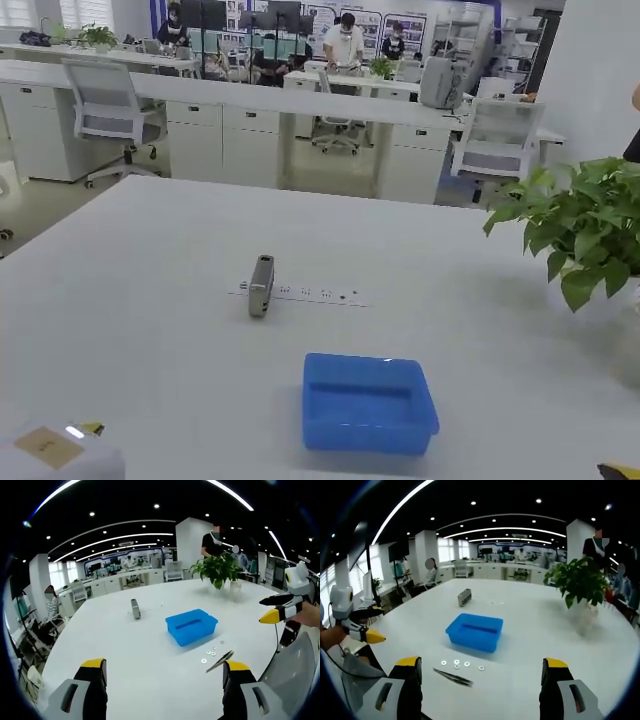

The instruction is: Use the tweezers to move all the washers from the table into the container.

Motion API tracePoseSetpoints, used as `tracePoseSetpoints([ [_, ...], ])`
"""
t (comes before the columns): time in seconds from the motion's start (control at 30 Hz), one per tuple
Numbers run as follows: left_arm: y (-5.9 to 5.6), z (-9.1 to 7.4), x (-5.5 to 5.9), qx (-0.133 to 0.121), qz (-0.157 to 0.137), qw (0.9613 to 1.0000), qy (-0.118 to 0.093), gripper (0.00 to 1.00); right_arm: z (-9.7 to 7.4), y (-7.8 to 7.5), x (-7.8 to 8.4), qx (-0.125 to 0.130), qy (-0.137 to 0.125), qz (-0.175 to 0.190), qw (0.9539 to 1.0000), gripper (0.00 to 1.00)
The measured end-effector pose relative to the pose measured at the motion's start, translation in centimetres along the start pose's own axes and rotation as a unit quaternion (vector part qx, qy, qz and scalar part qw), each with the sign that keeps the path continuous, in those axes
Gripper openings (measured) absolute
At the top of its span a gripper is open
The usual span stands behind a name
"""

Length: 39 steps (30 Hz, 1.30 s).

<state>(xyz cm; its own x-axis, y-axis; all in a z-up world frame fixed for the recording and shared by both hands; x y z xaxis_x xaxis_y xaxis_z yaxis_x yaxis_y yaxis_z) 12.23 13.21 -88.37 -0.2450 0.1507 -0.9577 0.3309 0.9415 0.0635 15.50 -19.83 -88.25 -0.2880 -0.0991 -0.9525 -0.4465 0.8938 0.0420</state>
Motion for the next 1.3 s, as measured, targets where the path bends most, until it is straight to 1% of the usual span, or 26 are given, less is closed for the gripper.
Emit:
tracePoseSetpoints([
  [0.1,-0.1,0.3,0.1,0.004,0.000,1.0000,0.002,0.99,0.1,0.0,0.0,-0.003,-0.004,0.003,1.0000,0.99],
  [0.17,-0.2,0.4,0.1,0.005,0.002,1.0000,0.001,0.99,0.2,0.0,0.1,-0.003,-0.002,0.002,1.0000,0.99],
  [0.33,-0.5,0.8,-0.1,0.012,0.001,0.9999,-0.008,0.99,0.5,0.1,0.3,-0.005,0.004,-0.003,1.0000,0.99],
  [0.4,-0.6,1.0,-0.1,0.017,0.002,0.9998,-0.009,0.97,0.6,0.2,0.3,-0.004,0.004,-0.002,1.0000,0.99],
  [0.5,-0.7,1.5,-0.2,0.034,0.008,0.9992,-0.018,0.96,0.8,0.2,0.3,-0.002,0.002,0.000,1.0000,0.99],
  [0.57,-0.8,1.8,0.0,0.043,0.008,0.9989,-0.015,0.95,0.8,0.3,0.2,0.000,0.002,0.001,1.0000,0.99],
  [0.63,-1.0,2.4,0.3,0.065,0.008,0.9978,-0.011,0.94,0.7,0.4,0.1,0.002,0.000,0.000,1.0000,0.97],
  [0.7,-1.2,3.0,0.8,0.078,0.012,0.9969,0.004,0.90,0.7,0.6,0.1,0.002,0.001,-0.001,1.0000,0.97],
  [0.73,-1.3,3.4,1.0,0.088,0.019,0.9959,0.009,0.89,0.6,0.6,0.2,0.002,0.006,-0.003,1.0000,0.97],
  [0.8,-1.6,3.9,1.3,0.115,0.028,0.9927,0.021,0.84,0.5,0.7,0.4,0.002,0.008,-0.004,1.0000,0.96],
  [0.83,-1.8,4.3,1.5,0.132,0.035,0.9901,0.032,0.78,0.4,0.8,0.6,0.001,0.012,-0.004,0.9999,0.95],
  [0.87,-2.0,4.6,1.6,0.147,0.037,0.9877,0.036,0.73,0.3,0.9,0.6,0.000,0.013,-0.004,0.9999,0.92],
  [0.9,-2.4,5.0,1.8,0.179,0.036,0.9824,0.042,0.68,0.2,1.0,0.7,-0.001,0.013,-0.004,0.9999,0.91],
  [0.93,-2.6,5.2,1.9,0.194,0.032,0.9793,0.048,0.62,0.1,1.1,0.8,-0.001,0.012,-0.005,0.9999,0.90],
  [0.97,-2.8,5.6,2.1,0.204,0.030,0.9767,0.060,0.58,0.0,1.2,0.8,0.000,0.013,-0.006,0.9999,0.89],
  [1.0,-3.0,6.0,2.2,0.206,0.033,0.9759,0.063,0.55,-0.1,1.2,0.9,0.000,0.015,-0.008,0.9999,0.88],
  [1.07,-3.5,6.9,2.5,0.233,0.050,0.9690,0.066,0.52,-0.4,1.3,0.9,-0.001,0.014,-0.014,0.9998,0.85],
  [1.1,-3.7,7.2,2.7,0.240,0.054,0.9664,0.074,0.50,-0.4,1.3,0.9,-0.001,0.014,-0.016,0.9998,0.85],
  [1.13,-3.9,7.5,2.9,0.250,0.059,0.9630,0.082,0.47,-0.4,1.2,0.9,-0.002,0.015,-0.017,0.9998,0.85],
  [1.17,-4.0,7.7,3.0,0.255,0.062,0.9613,0.085,0.46,-0.4,1.2,1.0,-0.002,0.016,-0.017,0.9997,0.85],
  [1.2,-4.5,8.7,3.5,0.272,0.073,0.9562,0.082,0.45,-0.5,1.0,1.2,-0.006,0.022,-0.013,0.9997,0.85],
  [1.23,-4.8,9.0,3.7,0.287,0.074,0.9515,0.082,0.45,-0.5,0.9,1.3,-0.008,0.024,-0.011,0.9996,0.84],
  [1.27,-5.2,9.5,4.1,0.297,0.068,0.9482,0.090,0.44,-0.5,0.8,1.4,-0.010,0.026,-0.009,0.9996,0.83],
  [1.3,-5.4,9.8,4.4,0.304,0.066,0.9457,0.095,0.42,-0.5,0.8,1.5,-0.014,0.026,-0.005,0.9996,0.83],
])
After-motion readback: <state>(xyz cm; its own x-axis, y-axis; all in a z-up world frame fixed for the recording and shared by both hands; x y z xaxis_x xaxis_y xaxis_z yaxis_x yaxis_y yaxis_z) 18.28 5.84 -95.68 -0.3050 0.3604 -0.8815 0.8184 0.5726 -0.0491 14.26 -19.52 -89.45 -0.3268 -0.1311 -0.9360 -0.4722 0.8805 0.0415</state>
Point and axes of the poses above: the centre of the closed fingertips' face, and the gripper's own axes: z roughly forward along the fingers, y roughly to its left, x roughly out of its underside, the point moved 10 cm from there along -z, roughly backward along the fingers, and after that the axes turned 12 degrees about -y, right-handed, at the moved point
